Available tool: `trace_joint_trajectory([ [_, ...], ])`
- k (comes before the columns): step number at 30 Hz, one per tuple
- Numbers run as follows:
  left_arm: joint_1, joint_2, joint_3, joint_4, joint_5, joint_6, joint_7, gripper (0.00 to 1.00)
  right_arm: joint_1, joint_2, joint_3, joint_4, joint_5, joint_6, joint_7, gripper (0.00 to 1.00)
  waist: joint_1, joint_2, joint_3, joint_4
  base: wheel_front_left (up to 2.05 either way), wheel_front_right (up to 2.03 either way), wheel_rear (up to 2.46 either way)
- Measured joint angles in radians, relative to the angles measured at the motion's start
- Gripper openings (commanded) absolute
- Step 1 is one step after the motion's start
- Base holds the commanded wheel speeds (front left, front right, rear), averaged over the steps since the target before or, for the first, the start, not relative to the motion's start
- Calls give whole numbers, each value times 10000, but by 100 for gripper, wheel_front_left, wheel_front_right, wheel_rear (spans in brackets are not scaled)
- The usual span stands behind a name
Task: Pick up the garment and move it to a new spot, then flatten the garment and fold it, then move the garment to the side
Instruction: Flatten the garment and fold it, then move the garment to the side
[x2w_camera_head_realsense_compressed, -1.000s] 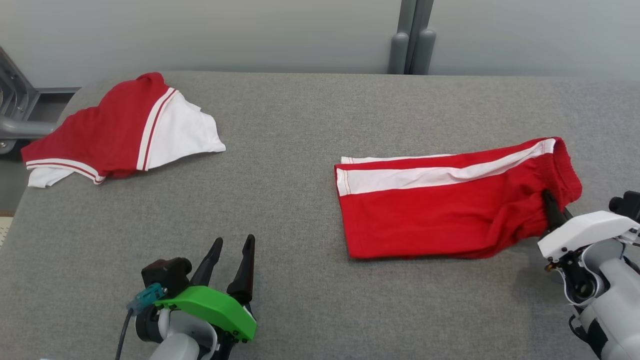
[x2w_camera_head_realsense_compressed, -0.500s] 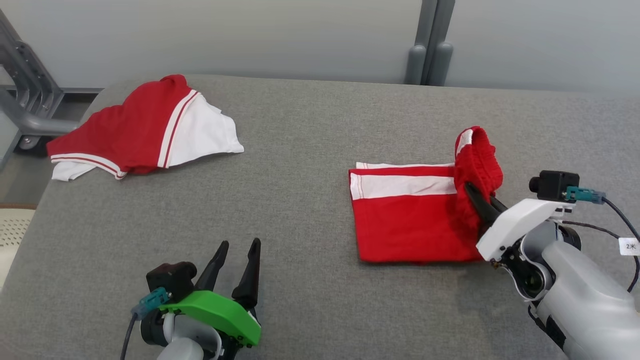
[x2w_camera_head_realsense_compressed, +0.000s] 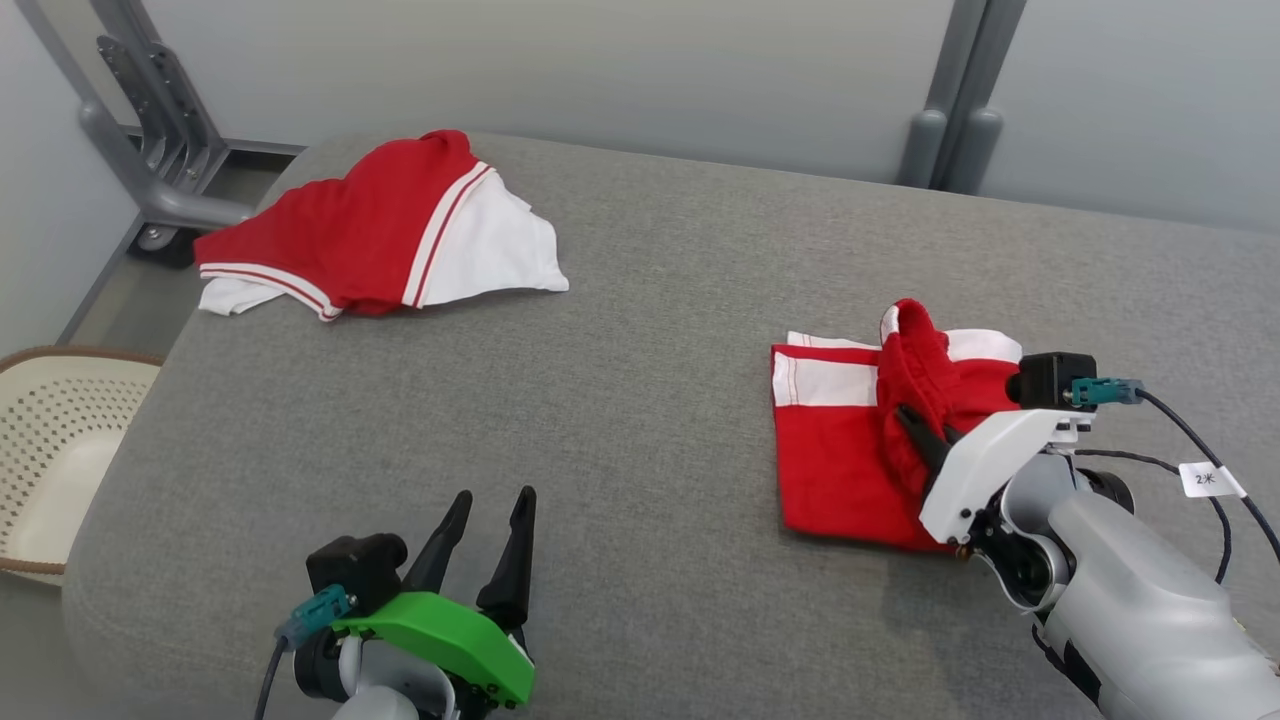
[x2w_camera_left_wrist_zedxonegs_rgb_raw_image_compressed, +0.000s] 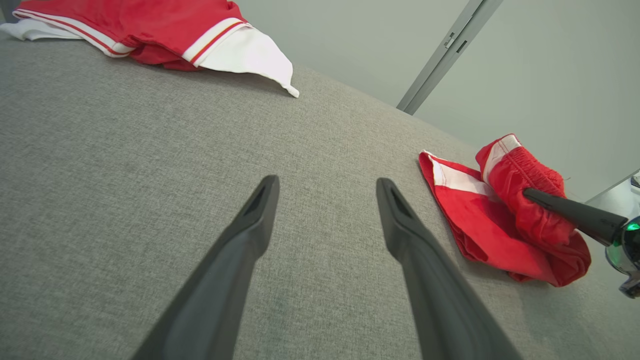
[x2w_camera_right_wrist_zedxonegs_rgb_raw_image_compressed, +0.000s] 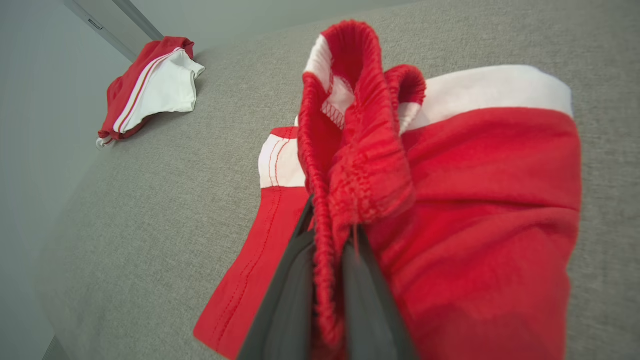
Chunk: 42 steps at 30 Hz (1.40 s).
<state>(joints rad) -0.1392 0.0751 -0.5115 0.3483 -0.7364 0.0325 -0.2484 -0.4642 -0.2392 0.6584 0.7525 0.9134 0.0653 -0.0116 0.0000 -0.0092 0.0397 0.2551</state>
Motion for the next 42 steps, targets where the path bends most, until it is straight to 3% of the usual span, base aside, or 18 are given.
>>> trace_joint_trajectory([
  [1,6,0,-4,0,0,0,0,100,0,4,35,23,-42,-42,54,10,0,0,2,87,0,0,0],
  [4,15,-2,-4,-12,-19,12,0,100,-2,117,92,163,-58,-79,236,15,0,0,10,328,0,0,0],
  [6,20,-2,-2,-13,-58,27,0,100,-4,198,146,259,-61,-148,305,25,0,0,19,465,0,0,0],
  [7,25,-2,2,-19,-75,27,0,100,-14,203,190,303,-92,-211,320,40,0,0,22,527,0,0,0],
  [8,34,-2,23,-23,-75,33,0,100,-41,203,265,343,-138,-242,389,48,0,0,26,580,0,0,0],
  [9,58,-4,65,-35,-75,40,0,100,-76,207,328,368,-224,-244,408,100,0,0,29,621,0,0,0],
  [22,389,40,353,-251,-173,132,0,100,-982,470,556,-529,-798,-128,-140,100,0,0,-19,248,0,0,0],
  [29,391,59,364,-458,-167,178,-2,100,-933,-395,-215,-382,-537,-245,-468,100,0,0,10,-163,0,0,0],
  [36,392,63,280,-669,-102,207,-2,100,-178,-838,-982,-6,219,-408,-585,100,0,0,268,-274,0,0,0],
  [42,393,71,232,-696,-12,207,-2,100,429,-901,-1310,167,863,-109,-581,100,0,0,500,-232,0,0,0],
])
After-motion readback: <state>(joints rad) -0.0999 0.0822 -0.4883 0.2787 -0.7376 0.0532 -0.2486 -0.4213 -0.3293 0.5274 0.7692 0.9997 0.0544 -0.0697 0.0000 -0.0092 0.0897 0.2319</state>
